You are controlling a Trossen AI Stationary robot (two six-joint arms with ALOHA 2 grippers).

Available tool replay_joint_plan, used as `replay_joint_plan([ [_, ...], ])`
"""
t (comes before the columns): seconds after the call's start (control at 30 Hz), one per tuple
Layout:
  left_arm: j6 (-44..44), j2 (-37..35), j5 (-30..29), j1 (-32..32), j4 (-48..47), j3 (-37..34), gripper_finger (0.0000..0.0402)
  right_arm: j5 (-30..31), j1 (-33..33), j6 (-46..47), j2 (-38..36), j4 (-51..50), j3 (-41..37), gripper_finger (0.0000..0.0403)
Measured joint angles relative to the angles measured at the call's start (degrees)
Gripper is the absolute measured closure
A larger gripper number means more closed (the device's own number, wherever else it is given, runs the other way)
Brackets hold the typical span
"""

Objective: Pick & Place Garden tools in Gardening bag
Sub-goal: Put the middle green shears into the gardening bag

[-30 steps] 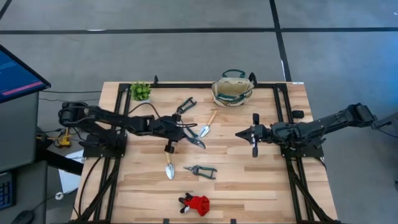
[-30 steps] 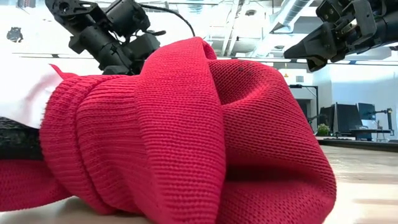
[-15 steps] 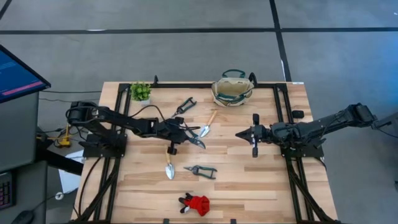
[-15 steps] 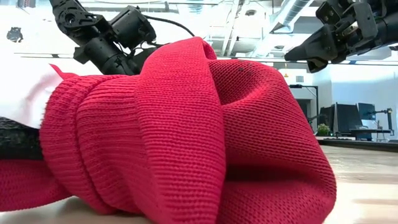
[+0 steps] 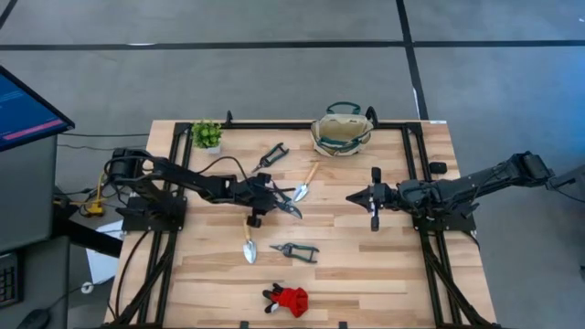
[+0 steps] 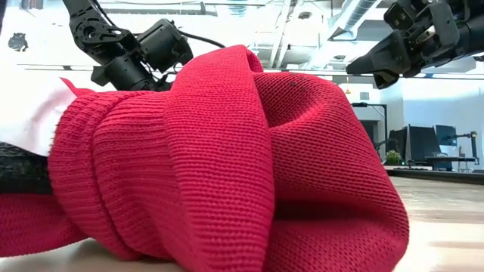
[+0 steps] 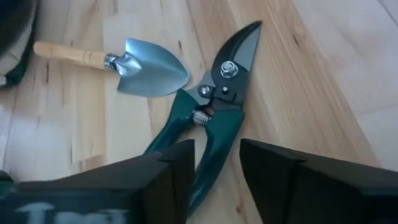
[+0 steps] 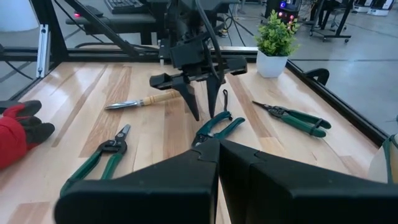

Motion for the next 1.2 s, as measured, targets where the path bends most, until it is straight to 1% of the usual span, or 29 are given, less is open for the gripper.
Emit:
replay_joint_plan([
  [0.23,-0.05,0.57,-0.01,0.35,-0.1,-0.06,0.0233,-0.02,0.0,1.14,0.0,0.0,0.0,0.0402],
  [0.37,-0.59,0.86,-0.05,0.37,0.03,-0.03,0.0218,-0.02,0.0,1.14,0.0,0.0,0.0,0.0402],
  [0.5,-1.11,1.64,-0.09,0.37,0.02,0.0,0.0216,-0.02,-0.02,1.14,0.0,0.0,0.0,0.0402],
  [0.7,-1.8,3.25,-0.17,0.72,0.28,0.0,0.0224,-0.02,0.0,1.13,0.0,0.01,0.0,0.0402],
  [0.8,-3.77,3.58,0.09,1.11,0.42,0.07,0.0226,-0.02,0.0,1.14,0.0,0.02,0.0,0.0402],
  [1.07,-8.13,3.65,2.44,2.02,0.05,0.07,0.0227,-0.02,-0.02,1.14,0.0,0.02,0.0,0.0402],
  [1.2,-10.84,3.69,5.33,2.65,-0.22,0.07,0.0227,-0.02,0.0,1.14,0.0,0.02,0.0,0.0402],
])
